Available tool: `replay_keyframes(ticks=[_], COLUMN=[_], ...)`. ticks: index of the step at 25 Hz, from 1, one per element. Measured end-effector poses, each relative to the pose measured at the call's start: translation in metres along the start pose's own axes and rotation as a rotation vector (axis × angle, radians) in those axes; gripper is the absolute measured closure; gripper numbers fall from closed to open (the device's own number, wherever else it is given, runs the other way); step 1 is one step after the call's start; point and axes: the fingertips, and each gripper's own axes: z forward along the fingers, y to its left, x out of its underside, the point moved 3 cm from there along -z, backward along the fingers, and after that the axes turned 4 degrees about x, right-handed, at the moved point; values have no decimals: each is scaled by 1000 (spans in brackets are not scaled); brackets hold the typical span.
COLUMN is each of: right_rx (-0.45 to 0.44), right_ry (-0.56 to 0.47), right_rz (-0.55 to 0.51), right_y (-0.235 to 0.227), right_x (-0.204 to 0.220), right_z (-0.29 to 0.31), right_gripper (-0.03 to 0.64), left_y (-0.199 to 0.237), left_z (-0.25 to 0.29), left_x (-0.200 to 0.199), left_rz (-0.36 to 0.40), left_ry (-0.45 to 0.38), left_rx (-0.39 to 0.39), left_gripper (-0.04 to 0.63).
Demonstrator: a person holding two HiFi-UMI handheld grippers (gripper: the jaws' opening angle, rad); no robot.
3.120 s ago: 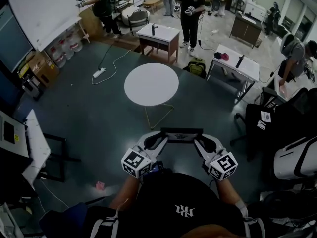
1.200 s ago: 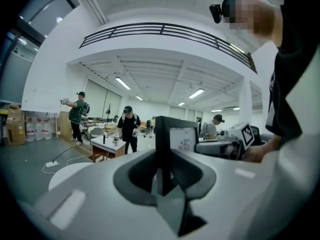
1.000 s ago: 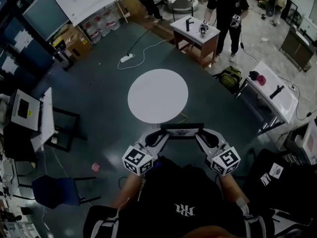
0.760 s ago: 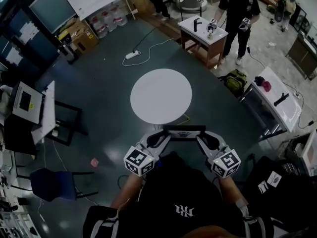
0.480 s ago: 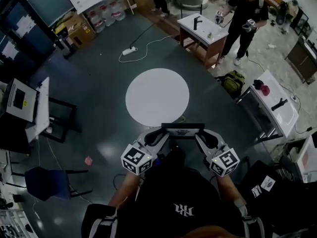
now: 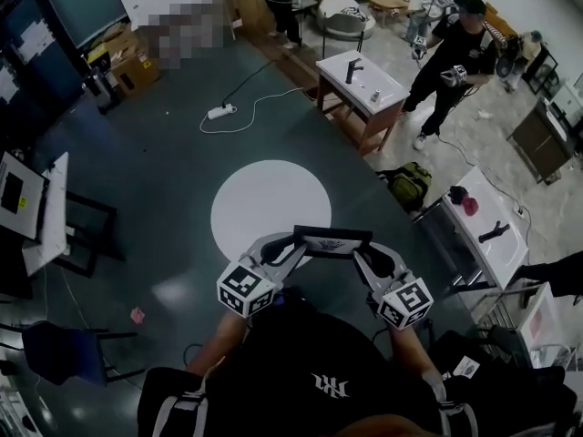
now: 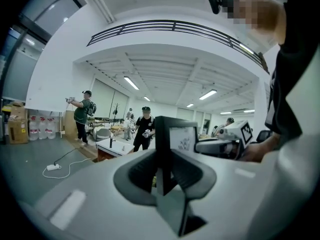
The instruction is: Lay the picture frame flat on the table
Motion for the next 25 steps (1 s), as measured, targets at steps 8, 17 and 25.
replay_keyframes(ticks=[8,17,25], right_rx=[-58,-214,-393], right_ry=[15,116,226], right_rz=[-21,-33,-28], right_y=[-35,-27,-40], right_x=[-8,6,27], right_z=[76,164,259], right_gripper=[538,537,538], left_y=[71,137,207], left_z=[25,-4,-6], left_x=[-8,17,49], left_rz=[7,-86,-208], left_ry=[-9,-4,13], left_rx=[-57,-197,-381], left_gripper=[515,515,514])
